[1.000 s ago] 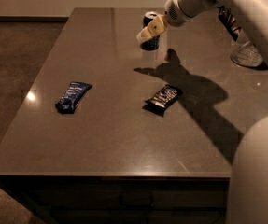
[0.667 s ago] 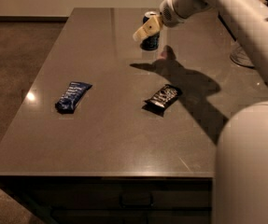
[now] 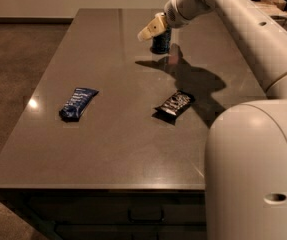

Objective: Pick pepsi can

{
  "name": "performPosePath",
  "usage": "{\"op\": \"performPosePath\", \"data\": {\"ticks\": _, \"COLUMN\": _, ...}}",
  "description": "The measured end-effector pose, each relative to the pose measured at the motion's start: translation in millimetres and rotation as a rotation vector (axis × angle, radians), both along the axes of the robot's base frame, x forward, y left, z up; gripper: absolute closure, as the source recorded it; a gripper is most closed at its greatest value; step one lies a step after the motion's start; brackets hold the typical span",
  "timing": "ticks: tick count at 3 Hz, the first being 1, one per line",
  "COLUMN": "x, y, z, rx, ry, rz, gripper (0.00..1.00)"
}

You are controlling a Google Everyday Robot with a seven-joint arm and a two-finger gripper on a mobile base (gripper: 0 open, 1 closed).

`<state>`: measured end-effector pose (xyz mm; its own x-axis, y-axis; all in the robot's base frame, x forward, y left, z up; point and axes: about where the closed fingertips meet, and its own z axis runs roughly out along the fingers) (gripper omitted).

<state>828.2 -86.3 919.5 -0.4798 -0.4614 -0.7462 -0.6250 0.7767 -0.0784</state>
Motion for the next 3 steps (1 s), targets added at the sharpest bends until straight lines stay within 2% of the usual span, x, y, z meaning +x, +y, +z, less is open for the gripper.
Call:
{"op": "performPosePath", "data": {"ticks": 1, "x": 14.2, "y": 5.8, "z": -3.5, "rx": 0.001, "ry": 0.006, "rz": -0.018, "gripper": 0.18}}
{"op": "performPosePath", "data": {"ticks": 2, "x": 22.9, "y": 12.6, "z": -3.0, "rx": 0.009, "ry": 0.008, "rz": -0.019, "gripper": 0.41}}
{"op": "performPosePath", "data": {"ticks": 3, "x": 22.2, "y": 18.4, "z": 12.9, "rx": 0.013, "ry": -0.012, "rz": 0.006, "gripper": 0.64}}
